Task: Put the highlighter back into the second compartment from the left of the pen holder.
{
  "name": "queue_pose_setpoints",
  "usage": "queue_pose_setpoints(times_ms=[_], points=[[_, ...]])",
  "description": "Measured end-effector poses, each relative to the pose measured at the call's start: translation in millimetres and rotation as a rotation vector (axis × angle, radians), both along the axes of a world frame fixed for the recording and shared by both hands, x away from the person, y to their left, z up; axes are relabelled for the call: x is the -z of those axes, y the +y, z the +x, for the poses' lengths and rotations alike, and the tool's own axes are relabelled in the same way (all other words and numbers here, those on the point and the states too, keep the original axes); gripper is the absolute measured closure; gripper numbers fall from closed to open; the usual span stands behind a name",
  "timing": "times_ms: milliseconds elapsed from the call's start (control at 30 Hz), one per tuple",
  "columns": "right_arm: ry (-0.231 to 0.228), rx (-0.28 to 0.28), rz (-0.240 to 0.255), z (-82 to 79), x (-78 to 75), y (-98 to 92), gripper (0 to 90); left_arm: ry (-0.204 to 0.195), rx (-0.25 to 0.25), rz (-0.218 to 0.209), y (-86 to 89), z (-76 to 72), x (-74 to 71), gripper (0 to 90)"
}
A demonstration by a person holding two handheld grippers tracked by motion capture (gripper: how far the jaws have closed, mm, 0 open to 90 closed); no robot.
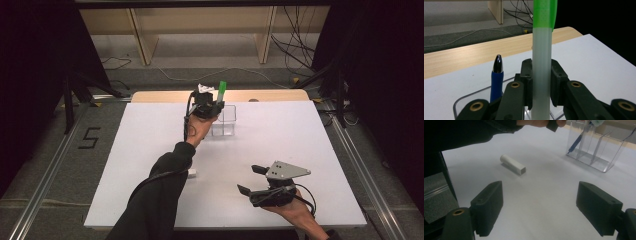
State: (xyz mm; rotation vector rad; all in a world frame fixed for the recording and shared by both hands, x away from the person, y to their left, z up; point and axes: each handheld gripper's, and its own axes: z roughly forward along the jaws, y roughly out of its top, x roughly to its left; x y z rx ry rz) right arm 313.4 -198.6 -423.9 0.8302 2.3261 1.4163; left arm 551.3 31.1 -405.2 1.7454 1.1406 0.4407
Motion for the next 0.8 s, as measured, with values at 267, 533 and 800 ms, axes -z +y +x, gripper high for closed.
queue_pose_setpoints(times_ms=[267,533,800], points=[[0.004,-0.004,-0.004,-0.3,0.0,0.2,23.0,0.003,-0.012,0.014,0.5,1.4,4.8,75.9],[0.003,-0.005,0.0,-0.2,-0.4,-0.1,23.4,0.0,-0.023,0.02,-1.9,1.0,5.9,75.7],[0.005,-0.009,0.003,0.0,-0.7,-0.5,23.4,0.015,-0.014,0.03,-4.8,-0.7,9.2,72.7]])
